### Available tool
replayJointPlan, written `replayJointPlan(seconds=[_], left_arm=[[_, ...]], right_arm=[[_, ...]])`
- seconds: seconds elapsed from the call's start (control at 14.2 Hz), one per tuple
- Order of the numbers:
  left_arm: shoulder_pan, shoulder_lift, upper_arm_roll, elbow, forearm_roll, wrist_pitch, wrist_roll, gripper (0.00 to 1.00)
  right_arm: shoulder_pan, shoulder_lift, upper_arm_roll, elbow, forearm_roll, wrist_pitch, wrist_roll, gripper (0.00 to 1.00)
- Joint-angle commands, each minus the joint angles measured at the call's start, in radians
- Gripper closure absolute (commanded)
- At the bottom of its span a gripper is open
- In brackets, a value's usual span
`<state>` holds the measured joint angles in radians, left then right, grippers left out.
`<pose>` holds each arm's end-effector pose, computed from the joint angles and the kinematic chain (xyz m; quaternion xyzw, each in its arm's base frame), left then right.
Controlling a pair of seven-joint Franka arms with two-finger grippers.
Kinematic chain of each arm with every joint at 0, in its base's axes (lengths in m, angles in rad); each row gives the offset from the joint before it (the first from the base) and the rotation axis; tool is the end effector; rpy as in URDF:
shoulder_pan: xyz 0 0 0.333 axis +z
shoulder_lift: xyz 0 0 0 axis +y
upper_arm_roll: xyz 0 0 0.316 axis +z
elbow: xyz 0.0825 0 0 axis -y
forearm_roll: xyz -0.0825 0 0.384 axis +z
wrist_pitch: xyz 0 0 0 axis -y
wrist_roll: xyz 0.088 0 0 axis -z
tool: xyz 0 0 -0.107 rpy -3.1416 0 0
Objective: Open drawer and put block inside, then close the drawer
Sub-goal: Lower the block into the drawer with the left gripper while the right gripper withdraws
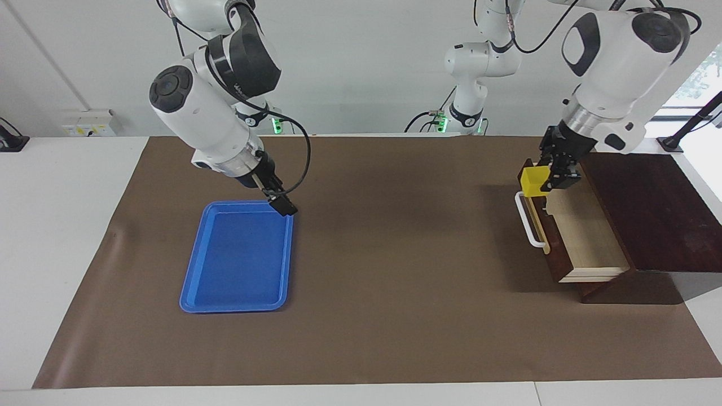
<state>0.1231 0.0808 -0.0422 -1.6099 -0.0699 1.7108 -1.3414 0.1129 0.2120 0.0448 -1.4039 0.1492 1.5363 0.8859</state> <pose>0.5875 0.0420 0.5724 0.7541 0.6557 -0.0133 0.0353 0.6040 0.1096 0.5775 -0.9305 0.3554 0.0738 0.0490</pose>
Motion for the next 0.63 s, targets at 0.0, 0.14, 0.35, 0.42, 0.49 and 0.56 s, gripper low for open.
replayJointPlan(seconds=[0.0,0.14,0.35,0.42,0.49,0.56], left_arm=[[0.013,-0.001,-0.010,-0.062,-0.016,0.084,0.036,1.00],[0.036,0.013,-0.008,-0.116,-0.015,0.153,0.077,1.00],[0.056,0.019,-0.008,-0.209,-0.013,0.263,0.082,1.00],[0.055,0.016,-0.008,-0.247,-0.013,0.306,0.079,1.00],[0.053,0.013,-0.008,-0.283,-0.013,0.340,0.073,1.00],[0.047,0.013,-0.008,-0.303,-0.013,0.358,0.064,1.00]], right_arm=[[-0.027,-0.118,0.010,-0.104,-0.092,-0.007,-0.247,0.01],[-0.051,-0.158,0.012,-0.138,-0.122,-0.007,-0.375,0.00],[-0.074,-0.183,0.012,-0.158,-0.122,-0.042,-0.464,0.00],[-0.076,-0.184,0.012,-0.158,-0.122,-0.044,-0.505,0.00],[-0.078,-0.184,0.012,-0.158,-0.122,-0.044,-0.551,0.00],[-0.087,-0.184,0.012,-0.158,-0.122,-0.042,-0.599,0.00]])
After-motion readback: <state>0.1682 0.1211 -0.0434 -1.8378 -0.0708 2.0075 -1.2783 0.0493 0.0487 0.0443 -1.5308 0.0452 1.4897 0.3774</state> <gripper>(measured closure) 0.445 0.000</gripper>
